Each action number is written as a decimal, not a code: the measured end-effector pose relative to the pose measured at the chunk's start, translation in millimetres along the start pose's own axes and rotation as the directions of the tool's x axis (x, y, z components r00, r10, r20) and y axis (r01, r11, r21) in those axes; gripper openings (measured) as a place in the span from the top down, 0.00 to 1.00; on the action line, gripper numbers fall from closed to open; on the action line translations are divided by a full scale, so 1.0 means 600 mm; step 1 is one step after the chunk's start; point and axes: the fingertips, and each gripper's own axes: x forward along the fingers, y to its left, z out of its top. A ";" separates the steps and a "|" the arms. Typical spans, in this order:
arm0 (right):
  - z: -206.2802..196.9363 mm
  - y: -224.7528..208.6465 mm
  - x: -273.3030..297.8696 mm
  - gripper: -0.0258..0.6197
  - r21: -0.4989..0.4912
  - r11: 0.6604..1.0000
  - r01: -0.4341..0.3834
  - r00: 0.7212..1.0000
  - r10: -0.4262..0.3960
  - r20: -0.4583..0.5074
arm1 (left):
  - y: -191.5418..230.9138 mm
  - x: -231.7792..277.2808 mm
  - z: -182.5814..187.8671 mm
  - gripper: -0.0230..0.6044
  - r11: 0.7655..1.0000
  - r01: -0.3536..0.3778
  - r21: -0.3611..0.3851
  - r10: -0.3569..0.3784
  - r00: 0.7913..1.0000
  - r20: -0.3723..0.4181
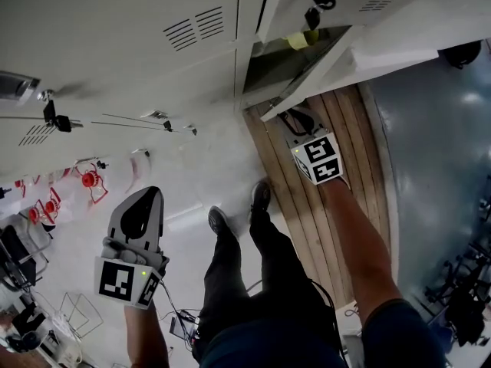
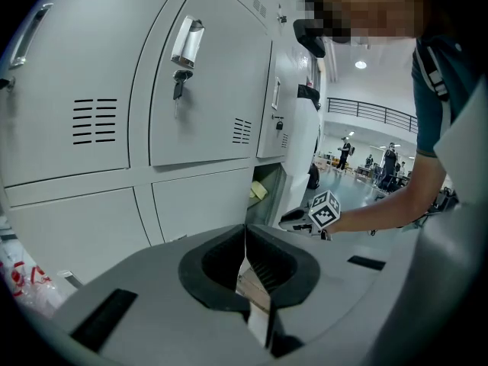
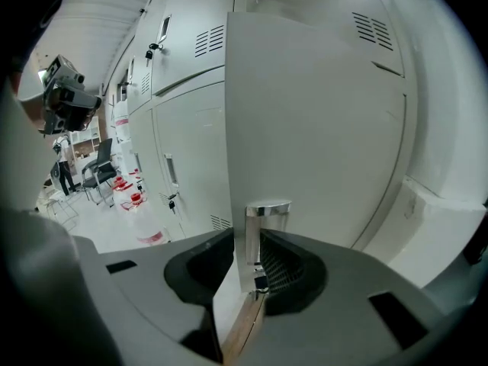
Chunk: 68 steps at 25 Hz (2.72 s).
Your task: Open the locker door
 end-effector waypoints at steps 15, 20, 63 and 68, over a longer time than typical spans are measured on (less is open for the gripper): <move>-0.064 -0.027 -0.085 0.79 0.080 0.991 0.104 0.994 -0.101 -0.043 | -0.040 0.002 0.018 0.93 0.998 0.042 0.051 -0.042 0.999 -0.009; -0.083 -0.040 -0.112 0.80 0.106 0.983 0.148 0.988 -0.141 -0.069 | -0.049 0.001 0.030 0.93 0.997 0.055 0.058 -0.055 0.998 -0.003; -0.053 -0.065 -0.319 0.84 0.277 0.881 0.385 0.920 -0.343 -0.187 | -0.054 -0.138 0.132 0.93 0.995 0.051 0.091 -0.057 0.996 0.072; 0.017 -0.042 -0.363 0.84 0.290 0.882 0.370 0.929 -0.354 -0.109 | -0.046 -0.165 0.142 0.93 0.993 0.045 0.110 -0.054 0.995 0.086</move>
